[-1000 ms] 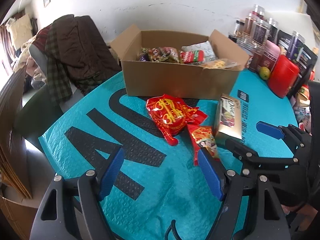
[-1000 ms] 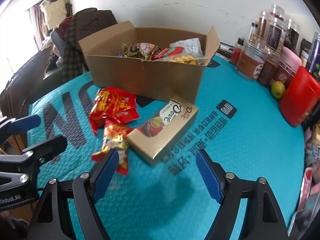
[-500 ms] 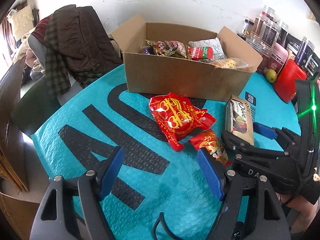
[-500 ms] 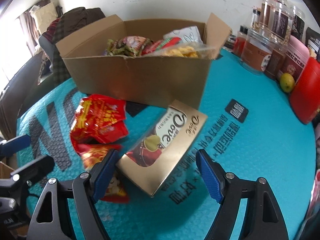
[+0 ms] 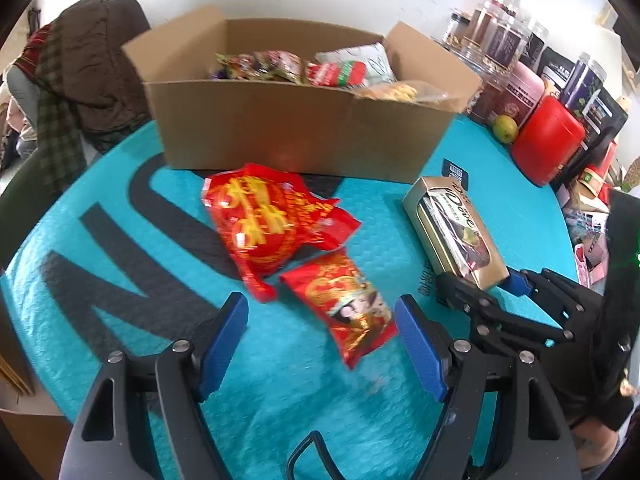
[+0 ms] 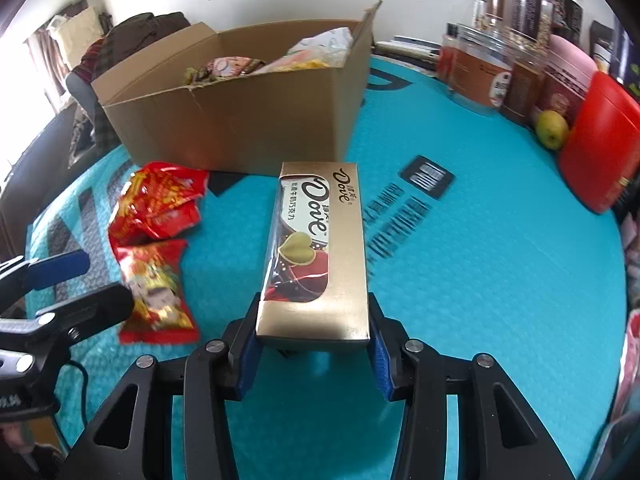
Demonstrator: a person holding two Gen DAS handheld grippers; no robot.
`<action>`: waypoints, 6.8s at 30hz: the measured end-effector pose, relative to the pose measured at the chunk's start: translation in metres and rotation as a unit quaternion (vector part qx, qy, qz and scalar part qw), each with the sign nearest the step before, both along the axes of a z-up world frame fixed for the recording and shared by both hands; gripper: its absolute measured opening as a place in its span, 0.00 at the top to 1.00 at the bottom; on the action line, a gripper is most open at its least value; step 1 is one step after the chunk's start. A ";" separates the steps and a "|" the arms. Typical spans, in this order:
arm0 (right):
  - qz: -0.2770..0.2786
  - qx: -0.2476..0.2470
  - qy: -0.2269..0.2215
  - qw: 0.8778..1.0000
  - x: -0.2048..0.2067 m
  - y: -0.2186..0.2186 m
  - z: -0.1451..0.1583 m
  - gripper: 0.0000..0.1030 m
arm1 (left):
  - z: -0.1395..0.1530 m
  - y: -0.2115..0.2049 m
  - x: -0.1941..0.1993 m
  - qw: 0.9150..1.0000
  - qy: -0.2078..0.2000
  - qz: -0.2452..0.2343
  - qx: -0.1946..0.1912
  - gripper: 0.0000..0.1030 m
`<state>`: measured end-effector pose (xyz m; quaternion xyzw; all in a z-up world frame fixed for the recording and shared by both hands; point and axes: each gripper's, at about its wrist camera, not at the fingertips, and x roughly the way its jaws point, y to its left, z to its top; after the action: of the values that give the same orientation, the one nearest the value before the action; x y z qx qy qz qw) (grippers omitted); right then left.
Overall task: Organize snacks
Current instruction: 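Grasp the gold Dove chocolate box with the right tool while the left tool grasps the red-gold snack bag, then lift the red-gold snack bag with the left tool while the right tool lifts the Dove box, then carry the red-gold bag and Dove box over the cardboard box with both tools, then open both tools to drop the red-gold bag and Dove box into the box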
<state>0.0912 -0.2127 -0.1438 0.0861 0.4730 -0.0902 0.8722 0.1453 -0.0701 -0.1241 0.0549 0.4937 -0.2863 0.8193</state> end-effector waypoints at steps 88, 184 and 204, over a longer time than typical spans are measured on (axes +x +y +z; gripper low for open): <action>0.040 -0.001 -0.038 0.998 -0.115 0.050 0.031 0.57 | 0.018 0.025 -0.086 0.995 -0.056 -0.080 -0.004 0.70; 0.088 -0.056 -0.046 0.994 0.235 -0.066 0.084 0.57 | 0.059 -0.101 0.252 0.993 -0.113 -0.010 0.014 0.70; 0.081 -0.062 -0.054 0.993 0.225 -0.060 0.100 0.39 | 0.058 -0.100 0.253 0.993 -0.078 0.031 0.079 0.65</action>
<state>0.3166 -0.2732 -0.0439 -0.0017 0.4246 -0.0434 0.9043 0.3986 -0.1702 -0.0664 0.1261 0.4512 -0.2156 0.8568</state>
